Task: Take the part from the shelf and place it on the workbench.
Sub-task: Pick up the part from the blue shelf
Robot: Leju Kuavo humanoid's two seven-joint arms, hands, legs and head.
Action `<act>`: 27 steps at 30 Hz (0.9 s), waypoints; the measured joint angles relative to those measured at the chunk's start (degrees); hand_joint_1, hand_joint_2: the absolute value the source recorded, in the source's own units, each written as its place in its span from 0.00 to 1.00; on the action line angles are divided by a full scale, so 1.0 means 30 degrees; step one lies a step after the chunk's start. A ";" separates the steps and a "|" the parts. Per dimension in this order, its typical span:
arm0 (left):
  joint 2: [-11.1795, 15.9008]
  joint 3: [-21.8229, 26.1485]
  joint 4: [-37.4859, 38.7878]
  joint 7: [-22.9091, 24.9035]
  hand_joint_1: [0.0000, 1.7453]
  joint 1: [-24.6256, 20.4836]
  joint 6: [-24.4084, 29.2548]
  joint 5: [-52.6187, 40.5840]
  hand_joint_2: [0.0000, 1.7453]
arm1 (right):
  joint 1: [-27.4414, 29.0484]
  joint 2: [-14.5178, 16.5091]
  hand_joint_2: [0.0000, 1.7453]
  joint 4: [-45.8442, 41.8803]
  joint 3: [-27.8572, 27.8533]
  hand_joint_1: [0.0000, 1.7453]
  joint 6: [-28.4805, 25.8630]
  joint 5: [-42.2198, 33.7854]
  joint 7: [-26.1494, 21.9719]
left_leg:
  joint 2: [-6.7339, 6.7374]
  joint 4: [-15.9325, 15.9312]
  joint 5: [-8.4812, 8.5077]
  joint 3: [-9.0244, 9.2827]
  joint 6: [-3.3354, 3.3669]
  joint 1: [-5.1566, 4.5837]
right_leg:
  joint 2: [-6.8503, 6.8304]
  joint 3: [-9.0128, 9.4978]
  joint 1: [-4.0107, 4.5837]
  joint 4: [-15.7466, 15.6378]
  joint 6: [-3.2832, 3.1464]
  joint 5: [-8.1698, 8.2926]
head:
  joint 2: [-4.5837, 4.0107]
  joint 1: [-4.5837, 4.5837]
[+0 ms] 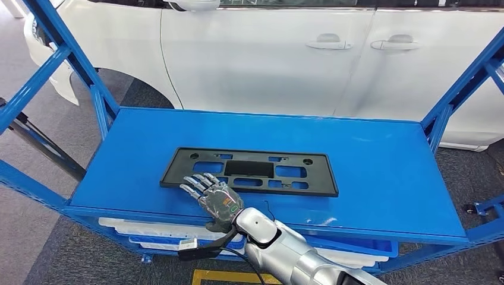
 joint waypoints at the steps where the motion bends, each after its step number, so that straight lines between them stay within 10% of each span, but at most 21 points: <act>1: 0.0007 0.0051 0.0000 0.0000 0.00 -0.0012 -0.0006 -0.0048 0.00 | 0.0011 0.0016 1.00 0.0036 -0.0406 0.00 -0.0087 -0.0173 -0.0257 | -0.0001 -0.1460 0.0489 0.0809 -0.0028 0.0077 | 0.0000 -0.0074 -0.0025 0.0076 0.0085 0.0047 | 0.0000 -0.0004; 3: 0.0016 0.0102 0.0000 -0.0011 0.00 -0.0079 0.0003 -0.0102 0.00 | 0.0030 0.0011 1.00 0.0016 -0.1243 0.00 -0.0149 -0.0705 -0.0869 | -0.0021 -0.3486 0.1048 0.1868 0.0111 0.0091 | 0.0028 -0.0259 0.0019 0.0210 0.0319 0.0064 | 0.0002 0.0015; 7: 0.0016 0.0229 0.0000 -0.0031 0.00 -0.0073 0.0016 -0.0237 0.00 | 0.0296 -0.0206 1.00 -0.0480 -0.2856 0.00 -0.0096 -0.1749 -0.1802 | -0.0008 -0.3746 0.1472 0.1572 0.0810 -0.0002 | 0.0081 -0.0660 0.0000 0.0305 0.0824 0.0171 | 0.0000 0.0078; 13: 0.0029 0.0554 0.0000 -0.0025 0.00 -0.0019 0.0047 -0.0299 0.00 | -0.0135 -0.0756 1.00 -0.3252 -0.4849 0.00 0.1143 -0.4693 -0.3398 | 0.0171 -0.3771 0.2051 0.1042 0.1328 -0.0196 | 0.0162 -0.2966 -0.0035 0.6077 0.0993 -0.3029 | 0.0004 0.0157; 19: -0.0069 0.0705 0.0005 -0.0036 0.00 -0.0020 0.0044 -0.0459 0.00 | -0.0052 -0.1255 1.00 -0.6984 -0.5645 0.00 0.4258 -0.8549 -0.4680 | 0.0173 -0.3728 0.2148 0.1063 0.1154 -0.0473 | 0.0204 0.0426 0.0370 0.0476 0.0117 -0.0824 | 0.0002 0.0143; 23: -0.0086 0.0830 0.0009 0.0009 0.00 -0.0036 0.0047 -0.0570 0.00 | 0.0120 -0.1533 1.00 -0.8816 -0.5723 0.00 0.5677 -1.0094 -0.5064 | 0.0192 -0.3553 0.1976 0.0986 0.0768 -0.0454 | 0.0226 0.0573 0.0287 0.0020 -0.0079 -0.0542 | 0.0002 0.0171; 27: -0.0118 0.1029 0.0015 0.0020 0.00 -0.0026 0.0086 -0.0552 0.00 | 0.0236 -0.1661 1.00 -0.9887 -0.5705 0.00 0.6089 -1.0490 -0.5163 | 0.0177 0.0495 -0.0004 -0.0946 0.0438 -0.0321 | 0.0230 0.0705 0.0186 -0.0164 -0.0257 -0.0455 | 0.0002 0.0102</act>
